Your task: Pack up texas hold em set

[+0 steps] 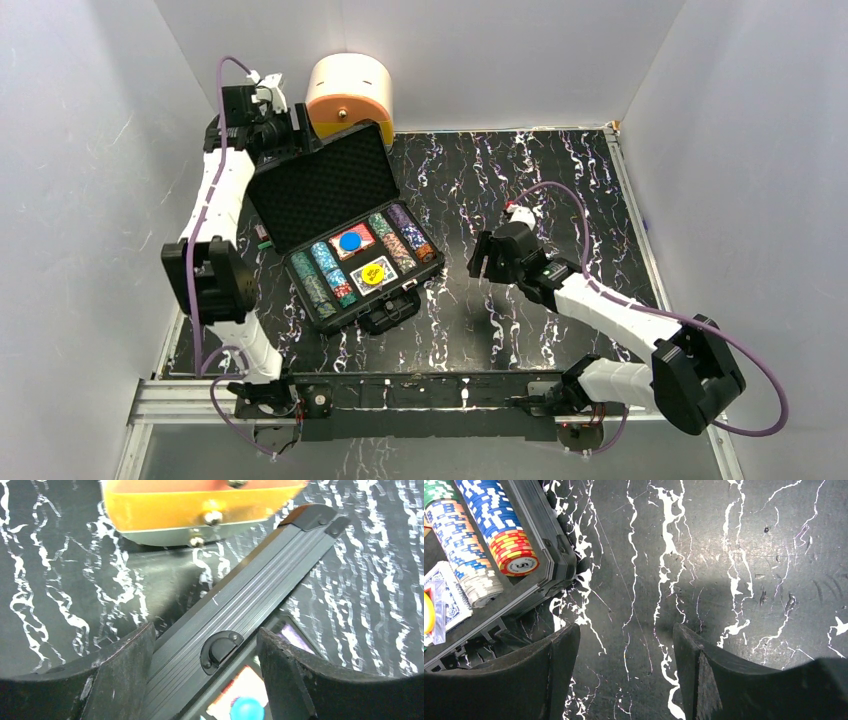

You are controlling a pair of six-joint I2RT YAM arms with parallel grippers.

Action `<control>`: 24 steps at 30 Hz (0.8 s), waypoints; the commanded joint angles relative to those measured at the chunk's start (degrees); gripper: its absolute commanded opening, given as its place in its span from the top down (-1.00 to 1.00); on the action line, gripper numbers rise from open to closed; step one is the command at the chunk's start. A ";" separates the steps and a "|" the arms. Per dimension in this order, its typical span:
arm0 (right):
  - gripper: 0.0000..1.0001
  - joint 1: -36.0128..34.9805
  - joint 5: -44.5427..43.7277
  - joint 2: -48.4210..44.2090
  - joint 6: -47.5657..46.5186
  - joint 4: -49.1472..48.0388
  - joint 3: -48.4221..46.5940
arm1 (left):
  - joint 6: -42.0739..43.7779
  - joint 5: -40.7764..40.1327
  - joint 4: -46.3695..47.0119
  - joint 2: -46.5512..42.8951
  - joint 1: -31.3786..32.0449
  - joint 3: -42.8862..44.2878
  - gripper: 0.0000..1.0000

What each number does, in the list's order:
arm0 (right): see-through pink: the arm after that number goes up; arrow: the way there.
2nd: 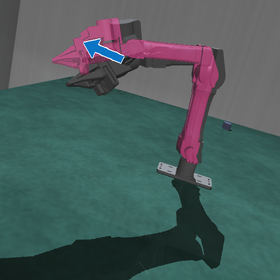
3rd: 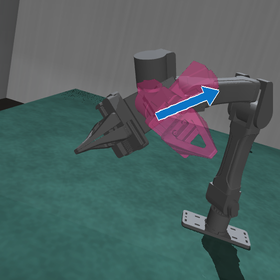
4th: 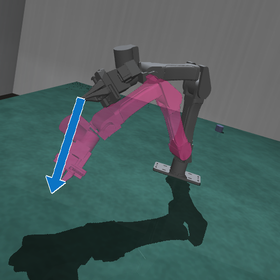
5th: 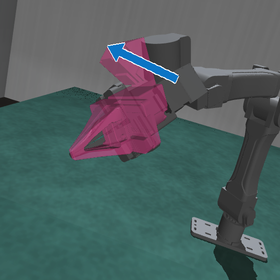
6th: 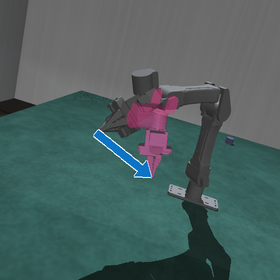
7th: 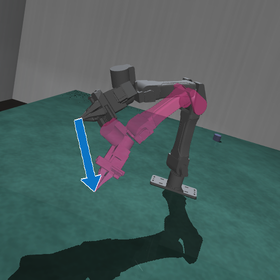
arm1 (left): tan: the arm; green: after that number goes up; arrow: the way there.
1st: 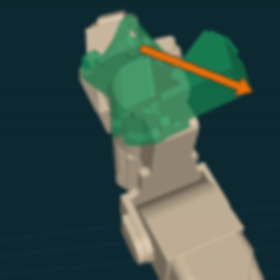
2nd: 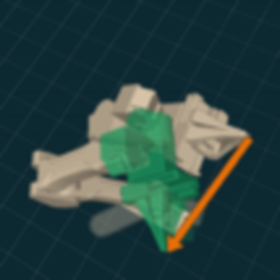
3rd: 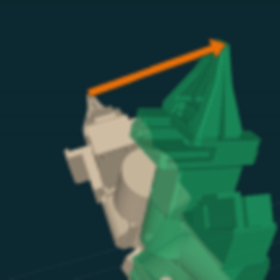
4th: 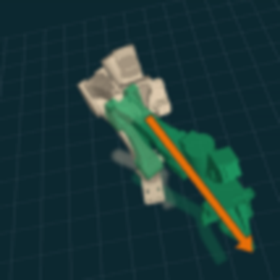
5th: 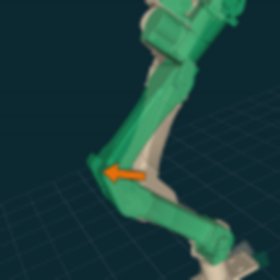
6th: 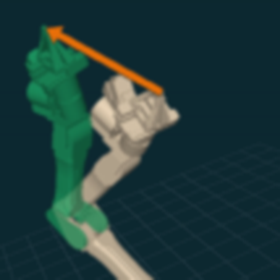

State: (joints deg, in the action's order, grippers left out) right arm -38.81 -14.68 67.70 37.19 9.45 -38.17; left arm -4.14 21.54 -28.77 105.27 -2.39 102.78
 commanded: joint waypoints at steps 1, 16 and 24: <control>-0.52 1.24 1.80 0.72 -1.28 -0.86 -3.26 | -5.14 12.17 -10.77 -8.61 4.94 -7.77 -0.41; -0.53 2.35 9.62 2.34 -5.45 0.54 -5.55 | -5.59 21.05 -8.32 -24.63 17.20 -25.56 -0.49; -0.40 2.29 21.52 3.28 -6.55 -1.85 -4.51 | -8.48 14.04 -4.27 -32.32 18.57 -36.43 -0.41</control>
State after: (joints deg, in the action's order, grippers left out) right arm -36.71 -2.02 70.94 32.42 10.50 -41.12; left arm -10.35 39.44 -34.87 79.37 15.79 70.08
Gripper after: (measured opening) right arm 0.726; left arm 0.724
